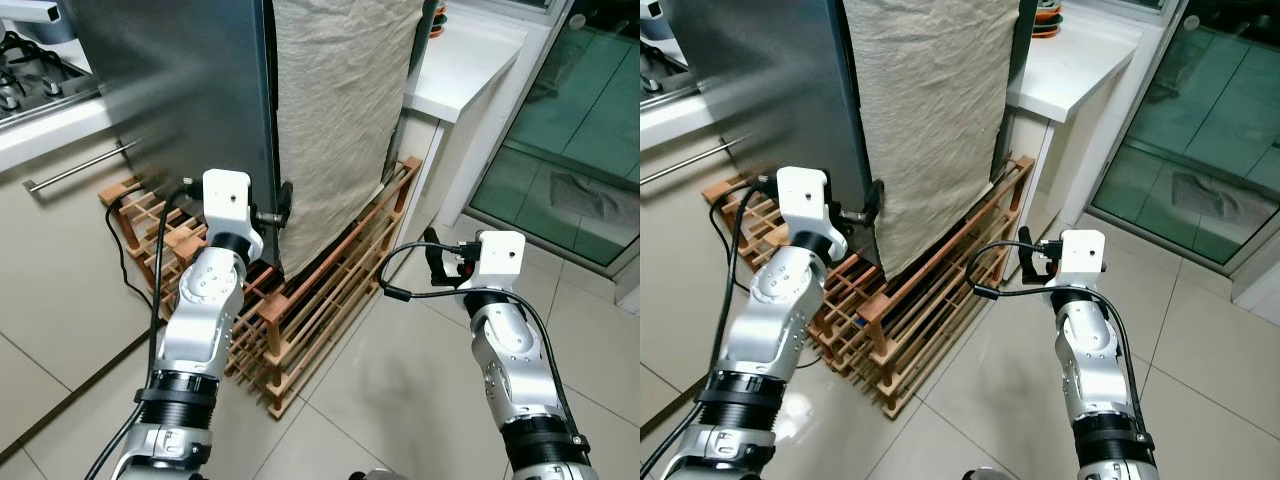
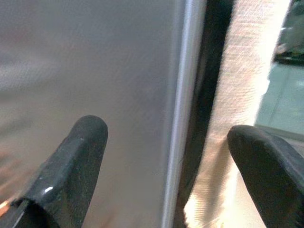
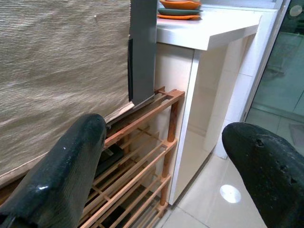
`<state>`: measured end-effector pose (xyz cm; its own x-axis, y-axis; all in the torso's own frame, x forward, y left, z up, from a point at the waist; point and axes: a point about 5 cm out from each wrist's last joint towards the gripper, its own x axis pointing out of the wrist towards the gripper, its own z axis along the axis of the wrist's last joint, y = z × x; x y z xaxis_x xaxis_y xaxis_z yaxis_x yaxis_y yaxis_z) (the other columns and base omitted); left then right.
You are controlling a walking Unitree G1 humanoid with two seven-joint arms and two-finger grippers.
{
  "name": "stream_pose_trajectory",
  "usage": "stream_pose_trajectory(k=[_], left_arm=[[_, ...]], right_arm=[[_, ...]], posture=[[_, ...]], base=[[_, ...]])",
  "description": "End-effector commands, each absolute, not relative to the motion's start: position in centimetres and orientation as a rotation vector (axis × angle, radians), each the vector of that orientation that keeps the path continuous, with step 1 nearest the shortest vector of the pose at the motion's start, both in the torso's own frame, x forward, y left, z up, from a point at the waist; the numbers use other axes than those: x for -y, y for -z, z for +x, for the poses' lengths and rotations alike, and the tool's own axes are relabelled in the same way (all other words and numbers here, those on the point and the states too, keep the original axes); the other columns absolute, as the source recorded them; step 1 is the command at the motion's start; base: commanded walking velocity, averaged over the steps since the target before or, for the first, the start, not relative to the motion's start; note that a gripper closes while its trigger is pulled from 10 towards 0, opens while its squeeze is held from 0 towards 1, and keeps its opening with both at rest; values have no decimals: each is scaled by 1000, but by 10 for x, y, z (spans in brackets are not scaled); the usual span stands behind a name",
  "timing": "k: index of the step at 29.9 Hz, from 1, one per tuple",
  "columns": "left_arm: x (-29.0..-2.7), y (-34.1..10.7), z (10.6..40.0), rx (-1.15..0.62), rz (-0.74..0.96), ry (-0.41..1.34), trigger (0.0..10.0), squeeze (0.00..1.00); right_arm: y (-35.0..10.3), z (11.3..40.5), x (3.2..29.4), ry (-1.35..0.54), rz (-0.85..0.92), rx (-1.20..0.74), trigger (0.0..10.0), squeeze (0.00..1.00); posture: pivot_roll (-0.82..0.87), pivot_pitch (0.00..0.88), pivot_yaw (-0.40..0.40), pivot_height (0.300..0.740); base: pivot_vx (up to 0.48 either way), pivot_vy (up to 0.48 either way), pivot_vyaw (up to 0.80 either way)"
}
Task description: Restocking fridge
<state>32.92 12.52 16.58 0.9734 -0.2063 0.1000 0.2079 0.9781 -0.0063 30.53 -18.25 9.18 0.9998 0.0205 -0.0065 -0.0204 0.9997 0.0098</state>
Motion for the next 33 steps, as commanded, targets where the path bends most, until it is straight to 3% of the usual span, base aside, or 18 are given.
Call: stream_pose_trajectory(k=[1,13,24,33], left_arm=[[-119,-174,329,90,-22,264,10000,0],[-132,-166,315,-34,14,322,10000,0],[-109,-165,326,-59,-32,368,10000,0],[-109,-167,333,-43,-42,352,10000,0]], right_arm=[[-96,305,189,-8,4,10,10000,0],[-91,304,193,-4,-1,-12,10000,0],[-94,306,192,-11,-2,-2,10000,0],[-91,303,193,-31,5,-13,10000,0]], posture=[[-47,0,-25,735],[-42,0,-29,735],[-64,0,-34,735],[-69,0,-33,735]], base=[[0,0,0],[0,0,0],[0,0,0],[0,0,0]])
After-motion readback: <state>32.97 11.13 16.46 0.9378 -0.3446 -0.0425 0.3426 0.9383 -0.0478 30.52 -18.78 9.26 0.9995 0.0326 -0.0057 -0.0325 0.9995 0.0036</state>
